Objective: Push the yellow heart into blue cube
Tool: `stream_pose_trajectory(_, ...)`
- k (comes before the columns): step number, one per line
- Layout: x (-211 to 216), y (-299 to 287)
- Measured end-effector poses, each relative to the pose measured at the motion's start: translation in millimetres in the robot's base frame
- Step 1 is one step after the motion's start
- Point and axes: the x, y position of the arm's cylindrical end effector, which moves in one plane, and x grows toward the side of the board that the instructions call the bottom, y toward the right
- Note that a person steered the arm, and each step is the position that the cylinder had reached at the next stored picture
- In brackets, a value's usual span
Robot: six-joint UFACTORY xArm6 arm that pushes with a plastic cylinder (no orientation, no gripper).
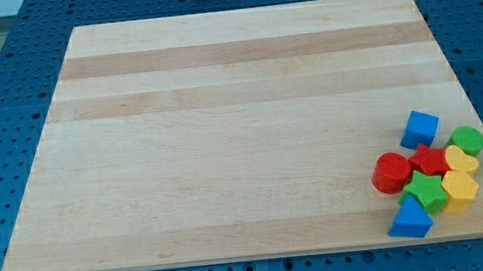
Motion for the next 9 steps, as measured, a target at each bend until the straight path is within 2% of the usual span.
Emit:
stream_pose_trajectory(1, 12.4, -19.1)
stream_pose_trajectory(4, 1.3, -42.9)
stream_pose_trajectory(7, -33.6, -54.0)
stream_pose_trajectory(9, -49.1, -91.8)
